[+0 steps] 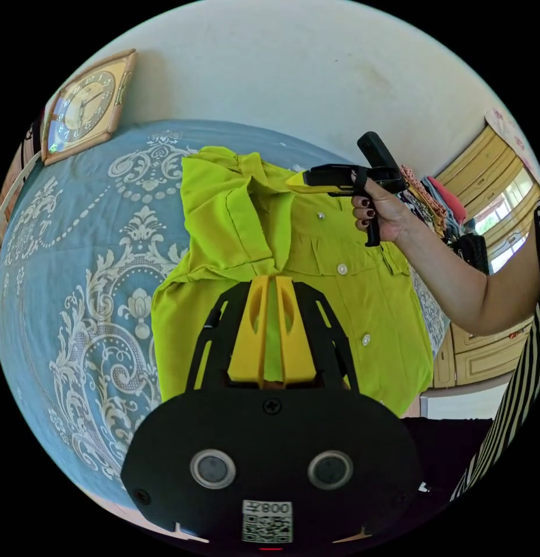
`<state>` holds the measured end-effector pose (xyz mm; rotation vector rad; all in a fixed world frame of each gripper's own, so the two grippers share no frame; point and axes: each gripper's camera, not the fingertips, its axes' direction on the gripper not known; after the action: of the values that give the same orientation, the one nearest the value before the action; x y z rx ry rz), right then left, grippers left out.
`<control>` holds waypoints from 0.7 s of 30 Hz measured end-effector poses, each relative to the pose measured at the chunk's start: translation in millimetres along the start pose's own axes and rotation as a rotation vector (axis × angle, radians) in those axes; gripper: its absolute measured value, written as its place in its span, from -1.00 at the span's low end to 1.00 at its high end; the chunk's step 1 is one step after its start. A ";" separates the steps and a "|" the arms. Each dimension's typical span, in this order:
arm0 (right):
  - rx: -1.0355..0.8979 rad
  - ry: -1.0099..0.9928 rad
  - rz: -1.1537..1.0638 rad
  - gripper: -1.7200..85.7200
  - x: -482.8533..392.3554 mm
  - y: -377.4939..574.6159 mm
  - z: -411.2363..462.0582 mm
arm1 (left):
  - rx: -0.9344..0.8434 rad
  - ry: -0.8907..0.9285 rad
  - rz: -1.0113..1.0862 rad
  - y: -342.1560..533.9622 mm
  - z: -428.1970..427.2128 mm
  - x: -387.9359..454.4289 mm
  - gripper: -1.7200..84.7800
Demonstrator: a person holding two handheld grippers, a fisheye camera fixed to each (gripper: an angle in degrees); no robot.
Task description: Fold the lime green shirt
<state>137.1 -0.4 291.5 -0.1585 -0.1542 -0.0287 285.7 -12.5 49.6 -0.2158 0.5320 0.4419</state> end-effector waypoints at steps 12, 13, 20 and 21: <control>-0.196 0.311 -0.209 -0.81 -34.6 -77.9 57.8 | 0.060 -0.049 -0.046 -13.6 15.3 23.7 -0.82; -0.217 0.341 -0.199 -0.82 -33.4 -80.0 62.3 | 0.024 -0.060 -0.052 -17.2 26.3 25.1 -0.83; -0.090 0.280 -0.290 -0.94 -40.7 -96.2 47.6 | 0.062 -0.114 -0.028 -16.9 24.6 42.3 -0.91; -0.068 0.251 -0.295 -0.95 -40.0 -102.0 42.4 | 0.074 -0.115 -0.020 -15.7 22.7 44.2 -0.91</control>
<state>87.1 -93.7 342.4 -0.1973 0.0752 -0.3468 337.1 -3.9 46.5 -0.1237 0.4326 0.4119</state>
